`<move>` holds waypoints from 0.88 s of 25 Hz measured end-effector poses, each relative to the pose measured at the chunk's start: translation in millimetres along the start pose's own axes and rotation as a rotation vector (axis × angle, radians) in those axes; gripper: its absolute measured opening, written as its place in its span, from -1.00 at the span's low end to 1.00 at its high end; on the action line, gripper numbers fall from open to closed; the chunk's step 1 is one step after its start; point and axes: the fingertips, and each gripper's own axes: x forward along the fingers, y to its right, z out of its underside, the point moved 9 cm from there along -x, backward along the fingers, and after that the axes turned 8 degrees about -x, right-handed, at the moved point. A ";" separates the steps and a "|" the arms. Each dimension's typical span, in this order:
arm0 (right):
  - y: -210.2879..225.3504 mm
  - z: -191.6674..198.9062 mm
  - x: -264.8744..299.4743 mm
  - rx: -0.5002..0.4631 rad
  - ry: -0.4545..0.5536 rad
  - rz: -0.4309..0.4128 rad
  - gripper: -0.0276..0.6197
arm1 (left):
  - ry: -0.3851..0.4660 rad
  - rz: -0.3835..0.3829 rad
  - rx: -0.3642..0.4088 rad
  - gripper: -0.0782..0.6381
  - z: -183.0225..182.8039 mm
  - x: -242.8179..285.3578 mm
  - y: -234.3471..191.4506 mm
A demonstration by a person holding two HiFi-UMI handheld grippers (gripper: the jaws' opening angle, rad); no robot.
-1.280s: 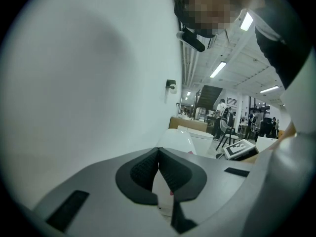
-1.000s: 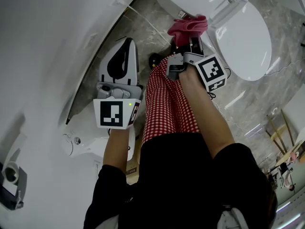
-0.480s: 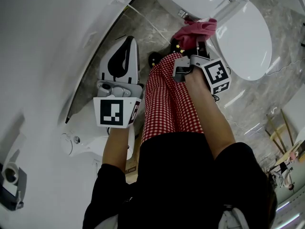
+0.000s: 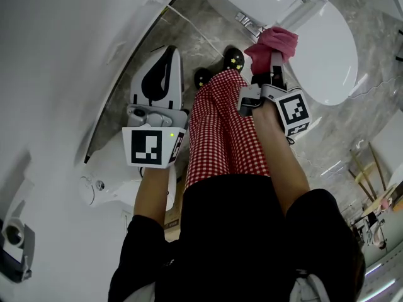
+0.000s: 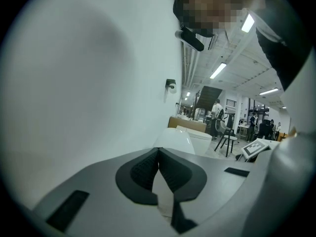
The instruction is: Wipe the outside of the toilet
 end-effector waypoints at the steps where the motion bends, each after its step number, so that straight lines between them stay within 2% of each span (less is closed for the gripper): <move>1: -4.6 -0.8 -2.8 -0.018 -0.002 -0.019 -0.74 | 0.001 -0.002 0.000 -0.76 0.2 -0.7 -1.1; 4: -24.2 0.7 -12.0 -0.091 -0.032 -0.083 -0.74 | 0.007 -0.013 -0.004 -0.76 0.5 -4.4 -5.2; 6: -39.8 4.4 -15.0 -0.124 -0.045 -0.154 -0.74 | 0.010 -0.021 -0.008 -0.76 0.4 -7.3 -8.0; 14: -96.7 35.7 -15.6 -0.171 -0.135 -0.382 -0.74 | 0.024 -0.066 -0.034 -0.76 3.0 -19.6 -21.3; 18: -111.8 60.4 -1.5 -0.170 -0.194 -0.444 -0.74 | 0.030 -0.090 -0.039 -0.76 3.5 -25.6 -28.5; 22: -121.2 86.1 25.4 -0.213 -0.239 -0.484 -0.74 | 0.029 -0.122 -0.044 -0.76 5.9 -34.7 -39.2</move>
